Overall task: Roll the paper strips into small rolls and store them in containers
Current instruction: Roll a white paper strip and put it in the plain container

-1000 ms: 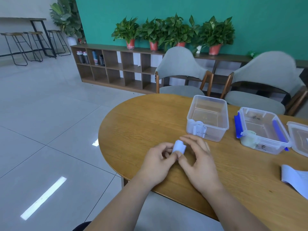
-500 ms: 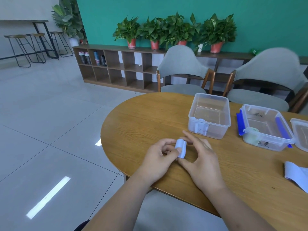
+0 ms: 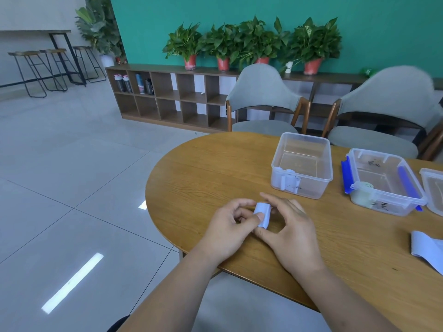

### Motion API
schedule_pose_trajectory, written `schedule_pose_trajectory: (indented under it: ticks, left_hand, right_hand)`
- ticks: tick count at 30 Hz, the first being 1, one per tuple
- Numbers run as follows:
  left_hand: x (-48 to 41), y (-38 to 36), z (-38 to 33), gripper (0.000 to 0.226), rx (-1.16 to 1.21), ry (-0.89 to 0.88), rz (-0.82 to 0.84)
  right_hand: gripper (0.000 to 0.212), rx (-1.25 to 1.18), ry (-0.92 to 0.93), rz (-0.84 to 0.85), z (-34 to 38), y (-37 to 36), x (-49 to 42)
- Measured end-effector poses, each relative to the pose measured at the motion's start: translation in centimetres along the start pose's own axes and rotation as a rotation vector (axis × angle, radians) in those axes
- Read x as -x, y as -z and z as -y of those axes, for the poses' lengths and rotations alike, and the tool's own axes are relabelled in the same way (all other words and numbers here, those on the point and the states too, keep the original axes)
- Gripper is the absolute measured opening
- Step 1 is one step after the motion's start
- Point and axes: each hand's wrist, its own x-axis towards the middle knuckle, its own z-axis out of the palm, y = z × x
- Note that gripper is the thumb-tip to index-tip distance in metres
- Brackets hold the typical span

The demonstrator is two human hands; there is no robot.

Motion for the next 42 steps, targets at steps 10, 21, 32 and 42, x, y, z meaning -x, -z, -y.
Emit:
schedule_pose_trajectory:
  ticks: [10,21,32,42]
  left_hand:
    - [-0.11,-0.17,-0.01,0.028,0.017,0.001,-0.023]
    - [-0.17,-0.14,-0.02,0.029,0.007,0.001,-0.028]
    - [-0.18,0.07,0.14,0.029,0.016,0.002,0.007]
    - [-0.38,0.37,-0.17,0.032,0.052,-0.011,-0.075]
  right_hand:
    - [0.078,-0.028,-0.007,0.027,0.04,0.10,0.09]
    - [0.075,-0.021,0.000,0.056,0.13,-0.06,0.07]
    - [0.075,-0.070,-0.073,0.069,0.61,0.25,0.16]
    - [0.028,-0.447,-0.299,0.038,-0.11,-0.15,-0.47]
